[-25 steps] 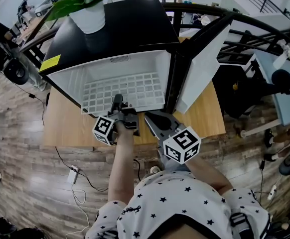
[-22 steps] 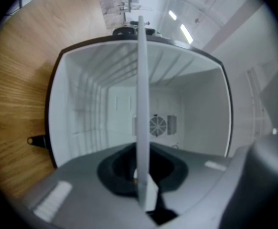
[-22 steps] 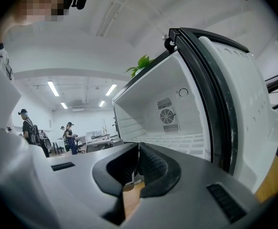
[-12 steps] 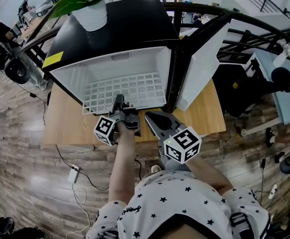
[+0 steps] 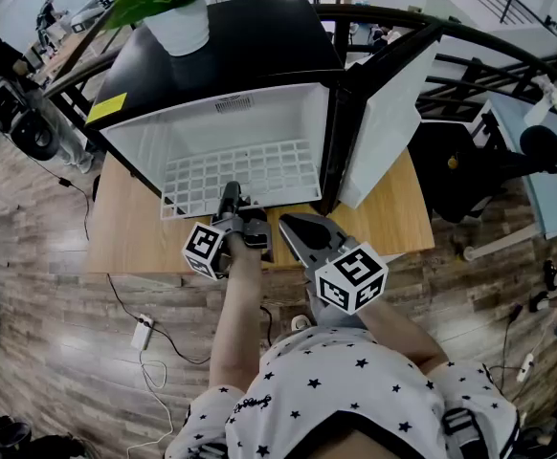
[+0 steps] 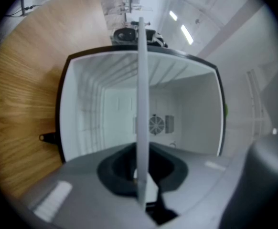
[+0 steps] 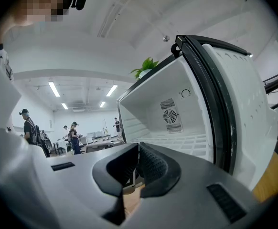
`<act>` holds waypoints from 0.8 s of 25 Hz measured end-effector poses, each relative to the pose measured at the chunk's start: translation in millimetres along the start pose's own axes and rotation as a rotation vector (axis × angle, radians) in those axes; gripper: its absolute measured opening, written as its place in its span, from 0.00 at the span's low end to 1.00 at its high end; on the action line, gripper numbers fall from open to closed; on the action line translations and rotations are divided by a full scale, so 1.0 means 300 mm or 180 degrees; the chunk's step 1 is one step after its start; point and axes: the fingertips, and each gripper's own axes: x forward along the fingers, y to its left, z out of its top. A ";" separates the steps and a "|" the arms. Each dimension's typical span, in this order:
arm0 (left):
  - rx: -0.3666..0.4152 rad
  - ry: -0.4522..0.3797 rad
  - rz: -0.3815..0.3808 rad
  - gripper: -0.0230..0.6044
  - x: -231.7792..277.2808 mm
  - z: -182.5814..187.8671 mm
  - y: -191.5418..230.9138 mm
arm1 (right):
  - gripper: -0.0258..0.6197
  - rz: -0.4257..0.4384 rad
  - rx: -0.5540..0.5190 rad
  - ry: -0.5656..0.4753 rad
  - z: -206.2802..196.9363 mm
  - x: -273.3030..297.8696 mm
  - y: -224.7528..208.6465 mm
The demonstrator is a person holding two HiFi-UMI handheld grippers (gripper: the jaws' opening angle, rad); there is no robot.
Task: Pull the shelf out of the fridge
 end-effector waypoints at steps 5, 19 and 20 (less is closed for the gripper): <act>-0.0014 -0.0016 0.0009 0.09 -0.018 -0.002 0.000 | 0.07 0.0012 -0.0013 -0.0013 0.002 -0.011 0.012; -0.0046 -0.0029 0.0022 0.09 -0.066 -0.014 -0.009 | 0.07 0.0021 -0.0044 -0.0036 0.007 -0.049 0.040; -0.0048 -0.0028 0.0022 0.09 -0.070 -0.015 -0.008 | 0.07 0.0021 -0.0045 -0.0034 0.005 -0.051 0.042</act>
